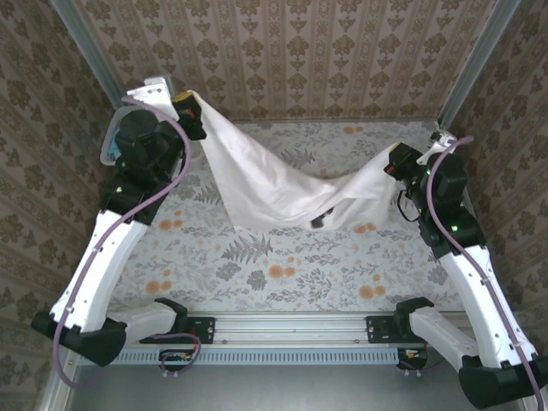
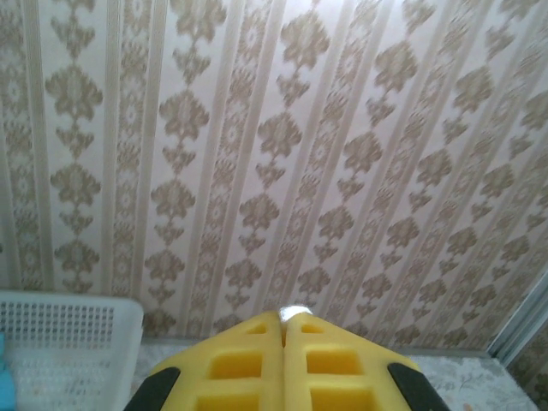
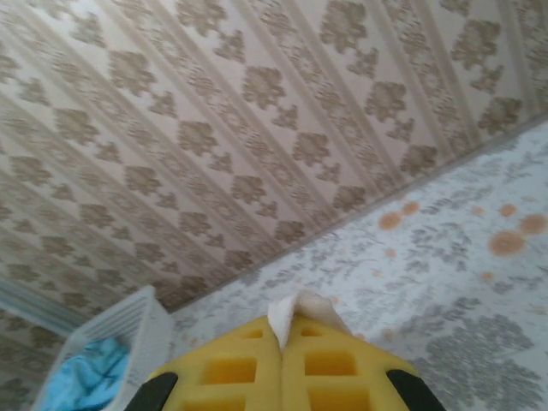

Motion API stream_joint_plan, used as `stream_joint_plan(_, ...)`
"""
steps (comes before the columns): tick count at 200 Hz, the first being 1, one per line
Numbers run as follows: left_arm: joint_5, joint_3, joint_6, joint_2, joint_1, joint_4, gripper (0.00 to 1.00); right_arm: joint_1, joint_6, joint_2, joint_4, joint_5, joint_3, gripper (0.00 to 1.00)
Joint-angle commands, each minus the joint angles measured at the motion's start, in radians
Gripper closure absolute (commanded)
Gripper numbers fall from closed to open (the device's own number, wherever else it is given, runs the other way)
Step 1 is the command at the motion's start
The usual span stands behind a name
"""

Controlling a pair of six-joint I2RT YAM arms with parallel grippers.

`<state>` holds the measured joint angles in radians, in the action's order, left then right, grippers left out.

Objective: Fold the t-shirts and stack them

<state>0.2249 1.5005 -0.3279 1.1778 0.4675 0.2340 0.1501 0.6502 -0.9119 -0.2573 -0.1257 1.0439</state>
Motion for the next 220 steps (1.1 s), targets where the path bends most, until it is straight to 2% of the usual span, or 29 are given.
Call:
stream_joint_plan(1,0.018,0.086,-0.084,0.052,-0.051,0.081,1.00,-0.027,-0.018,-0.051,-0.080,-0.044,0.049,1.00)
stream_joint_plan(30,-0.053,0.087,-0.077,0.026,-0.054,0.067,1.00,-0.030,-0.033,0.021,-0.047,-0.044,0.048,1.00)
stream_joint_plan(56,-0.177,0.018,-0.057,-0.067,-0.038,-0.050,1.00,-0.030,-0.057,0.123,-0.038,-0.067,0.061,1.00)
stream_joint_plan(71,-0.228,-0.013,-0.041,-0.127,-0.018,-0.101,1.00,-0.031,-0.071,0.171,-0.041,-0.068,0.089,1.00)
stream_joint_plan(85,-0.256,-0.026,-0.024,-0.175,0.048,-0.126,1.00,-0.030,-0.081,0.212,-0.049,-0.064,0.123,1.00)
stream_joint_plan(112,-0.265,-0.019,-0.022,-0.241,0.112,-0.113,1.00,-0.030,-0.096,0.268,-0.059,-0.051,0.200,1.00)
stream_joint_plan(138,-0.237,0.009,-0.054,-0.252,0.126,-0.062,1.00,-0.030,-0.098,0.265,-0.075,-0.046,0.265,1.00)
stream_joint_plan(167,-0.050,0.072,-0.074,-0.188,0.113,0.051,1.00,-0.031,-0.113,0.133,-0.172,-0.069,0.339,1.00)
stream_joint_plan(176,-0.012,0.106,-0.097,-0.136,0.079,0.103,1.00,-0.031,-0.126,0.060,-0.208,-0.069,0.362,1.00)
stream_joint_plan(200,-0.127,0.148,-0.249,0.055,-0.119,0.169,1.00,-0.029,-0.159,-0.187,-0.265,-0.053,0.398,1.00)
stream_joint_plan(220,-0.167,0.215,-0.307,0.302,-0.201,0.208,1.00,-0.027,-0.173,-0.429,-0.249,-0.064,0.418,1.00)
